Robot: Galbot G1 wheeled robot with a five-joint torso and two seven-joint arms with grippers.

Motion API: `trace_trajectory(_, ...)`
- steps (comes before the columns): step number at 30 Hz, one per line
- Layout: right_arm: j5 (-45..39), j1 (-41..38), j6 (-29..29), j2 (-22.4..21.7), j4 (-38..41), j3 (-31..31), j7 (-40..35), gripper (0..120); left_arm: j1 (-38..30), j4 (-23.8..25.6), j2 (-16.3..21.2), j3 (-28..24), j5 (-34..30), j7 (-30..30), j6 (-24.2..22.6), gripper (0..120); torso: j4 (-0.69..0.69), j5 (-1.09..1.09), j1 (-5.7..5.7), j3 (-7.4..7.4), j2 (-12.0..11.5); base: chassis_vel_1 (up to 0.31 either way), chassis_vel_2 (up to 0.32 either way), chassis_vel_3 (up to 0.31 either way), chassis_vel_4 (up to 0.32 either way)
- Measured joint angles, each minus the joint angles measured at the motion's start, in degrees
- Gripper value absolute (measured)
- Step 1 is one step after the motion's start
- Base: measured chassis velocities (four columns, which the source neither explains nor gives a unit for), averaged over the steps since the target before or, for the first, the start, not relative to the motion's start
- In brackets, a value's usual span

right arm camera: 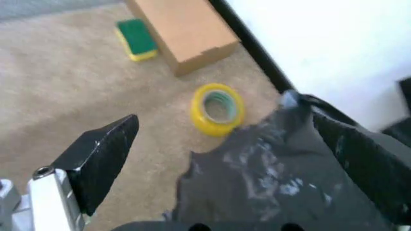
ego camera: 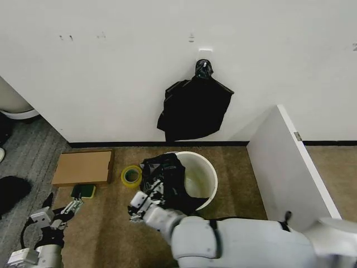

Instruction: Place the garbage bag over the trash bin.

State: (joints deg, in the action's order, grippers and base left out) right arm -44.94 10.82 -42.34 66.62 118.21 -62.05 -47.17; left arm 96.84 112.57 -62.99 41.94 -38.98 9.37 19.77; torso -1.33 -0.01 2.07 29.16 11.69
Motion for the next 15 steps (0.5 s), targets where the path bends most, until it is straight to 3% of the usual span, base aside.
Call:
trace_trajectory(5, -9.3, -2.8, 0.1, 3.7, -1.7, -6.0, -11.9, 100, -1.5, -1.1, 0.6, -1.2, -0.3, 0.0, 0.1, 100, 0.01, 0.00, 0.00, 0.00, 0.0, 0.000, 0.000, 0.000, 0.000)
trace_trajectory(15, -15.6, -2.9, 0.2, 13.5, -8.5, -9.9, -25.6, 100, -3.8, -2.9, 1.2, -3.3, -1.1, -0.1, 0.5, 100, 0.02, 0.00, 0.00, 0.00, 0.0, 0.000, 0.000, 0.000, 0.000)
